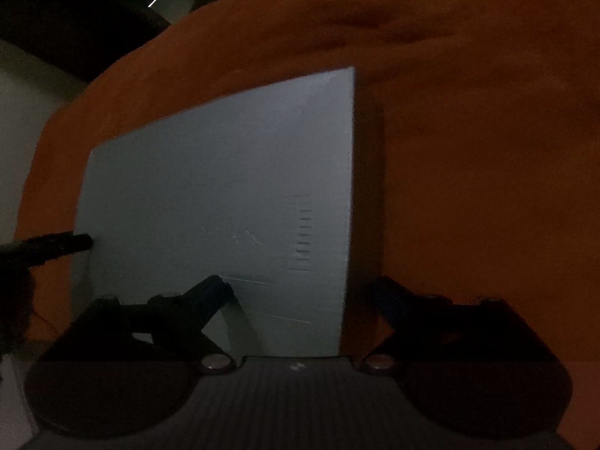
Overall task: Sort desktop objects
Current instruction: 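Grasp the edges of the white board with the left and right grippers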
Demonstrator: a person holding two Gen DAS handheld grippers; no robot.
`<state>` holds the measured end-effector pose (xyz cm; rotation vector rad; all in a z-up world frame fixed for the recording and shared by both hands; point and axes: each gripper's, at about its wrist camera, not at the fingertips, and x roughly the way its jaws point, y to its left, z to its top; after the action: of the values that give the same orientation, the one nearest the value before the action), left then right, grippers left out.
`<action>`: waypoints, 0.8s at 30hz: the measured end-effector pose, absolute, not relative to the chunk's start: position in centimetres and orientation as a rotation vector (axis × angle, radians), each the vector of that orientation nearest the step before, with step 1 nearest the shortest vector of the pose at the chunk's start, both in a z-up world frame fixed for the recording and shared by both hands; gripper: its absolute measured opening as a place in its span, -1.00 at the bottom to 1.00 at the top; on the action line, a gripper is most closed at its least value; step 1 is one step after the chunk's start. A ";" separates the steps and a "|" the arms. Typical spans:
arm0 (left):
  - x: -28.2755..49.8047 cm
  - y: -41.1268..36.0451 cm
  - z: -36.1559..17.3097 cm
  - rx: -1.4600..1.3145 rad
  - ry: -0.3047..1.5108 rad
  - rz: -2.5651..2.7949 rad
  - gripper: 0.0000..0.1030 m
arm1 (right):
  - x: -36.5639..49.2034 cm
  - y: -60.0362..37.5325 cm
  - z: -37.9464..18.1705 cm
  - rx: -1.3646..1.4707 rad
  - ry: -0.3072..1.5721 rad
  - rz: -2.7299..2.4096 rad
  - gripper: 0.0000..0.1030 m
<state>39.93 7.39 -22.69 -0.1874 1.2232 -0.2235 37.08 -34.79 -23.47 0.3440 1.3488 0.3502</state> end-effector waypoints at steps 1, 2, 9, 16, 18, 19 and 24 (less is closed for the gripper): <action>40.0 7.5 -22.5 -0.192 1.224 -0.222 0.43 | 36.9 -34.6 -23.4 0.343 1.344 0.345 0.83; 40.1 7.5 -22.3 -0.195 1.226 -0.219 0.43 | 36.8 -34.6 -23.3 0.348 1.341 0.341 0.83; 40.7 7.4 -20.7 -0.238 1.253 -0.143 0.43 | 36.3 -34.0 -21.7 0.390 1.315 0.365 0.82; 41.0 6.9 -17.7 -0.250 1.216 -0.124 0.44 | 36.5 -34.1 -19.5 0.427 1.278 0.325 0.82; 41.0 6.9 -17.0 -0.256 1.206 -0.121 0.45 | 36.5 -34.3 -19.0 0.442 1.264 0.309 0.83; 41.0 6.9 -16.7 -0.260 1.198 -0.118 0.46 | 36.4 -34.4 -18.7 0.448 1.260 0.304 0.83; 40.8 7.1 -15.8 -0.277 1.183 -0.111 0.53 | 35.9 -34.2 -17.6 0.469 1.256 0.295 0.82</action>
<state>40.79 7.09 -15.84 -0.2766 1.1828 -0.1112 35.90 -34.17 -17.61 0.4692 1.2565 0.2955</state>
